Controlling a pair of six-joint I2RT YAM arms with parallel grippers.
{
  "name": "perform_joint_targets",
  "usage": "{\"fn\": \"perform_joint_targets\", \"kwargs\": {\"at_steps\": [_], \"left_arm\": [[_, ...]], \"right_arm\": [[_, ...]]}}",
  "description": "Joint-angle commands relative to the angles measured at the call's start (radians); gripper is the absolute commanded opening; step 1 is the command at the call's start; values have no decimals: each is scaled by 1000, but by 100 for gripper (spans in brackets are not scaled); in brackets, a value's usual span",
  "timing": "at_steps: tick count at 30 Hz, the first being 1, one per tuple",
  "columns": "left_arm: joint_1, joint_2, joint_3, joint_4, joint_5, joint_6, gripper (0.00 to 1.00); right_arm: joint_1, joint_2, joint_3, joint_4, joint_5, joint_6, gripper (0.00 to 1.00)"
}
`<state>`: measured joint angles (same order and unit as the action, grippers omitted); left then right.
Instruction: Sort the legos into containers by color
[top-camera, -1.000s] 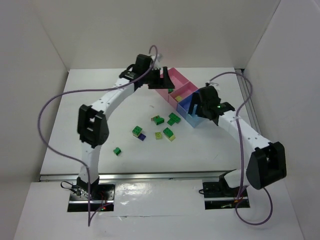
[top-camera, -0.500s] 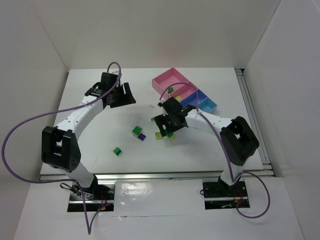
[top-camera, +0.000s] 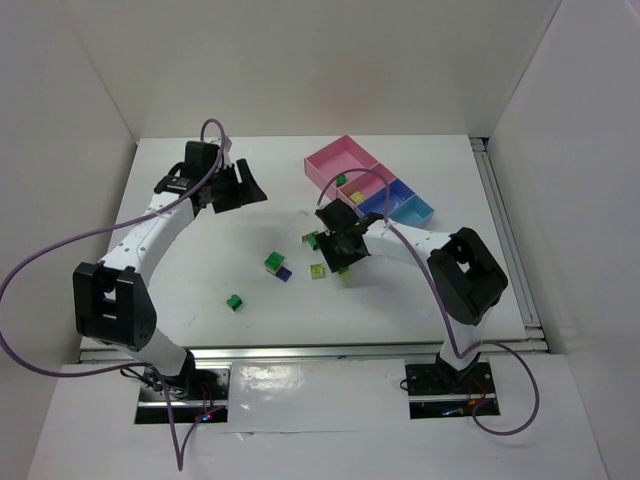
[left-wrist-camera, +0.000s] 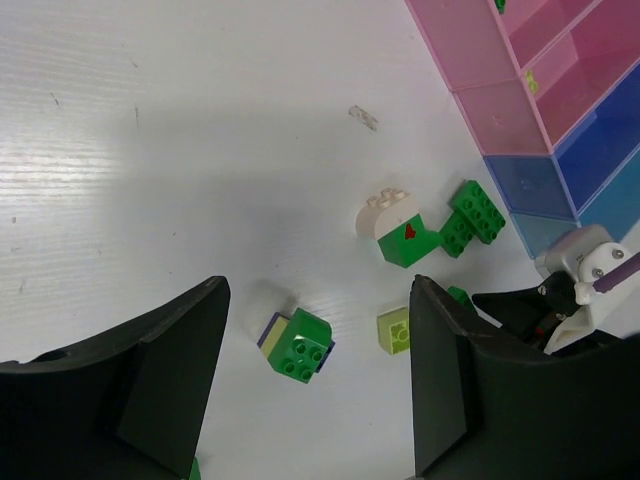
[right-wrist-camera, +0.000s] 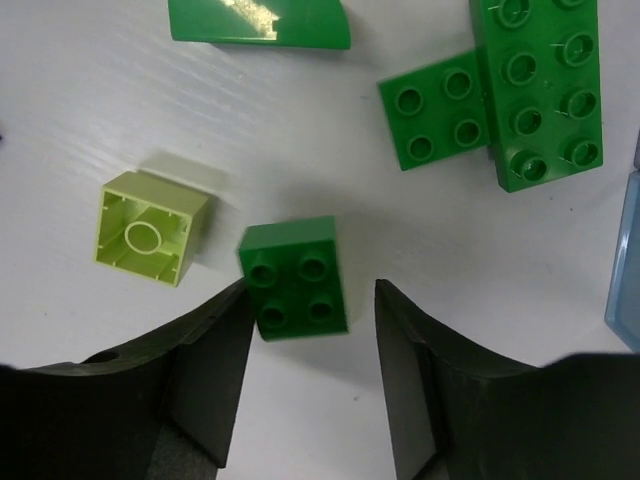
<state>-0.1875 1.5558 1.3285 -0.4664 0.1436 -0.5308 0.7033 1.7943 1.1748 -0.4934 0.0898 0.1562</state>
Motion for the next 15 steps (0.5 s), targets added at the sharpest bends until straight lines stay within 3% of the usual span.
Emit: {"fn": "perform_joint_targets", "kwargs": {"at_steps": [1,3,9,12,14,15], "left_arm": [[37,-31,14,12,106,-21,76],[37,-31,23,12,126,-21,76],[80,-20,52,21,296,-31,75],[89,0,61,44,489,40,75],[99,26,61,73,607,74,80],[108,41,52,92,764,84,80]], "right_arm": [[10,0,32,36,47,8,57],[10,0,45,36,56,8,48],[10,-16,68,27,42,8,42],[10,-87,77,27,2,17,40],[-24,-127,86,27,-102,26,40],[-39,-169,86,27,-155,26,40]]}}
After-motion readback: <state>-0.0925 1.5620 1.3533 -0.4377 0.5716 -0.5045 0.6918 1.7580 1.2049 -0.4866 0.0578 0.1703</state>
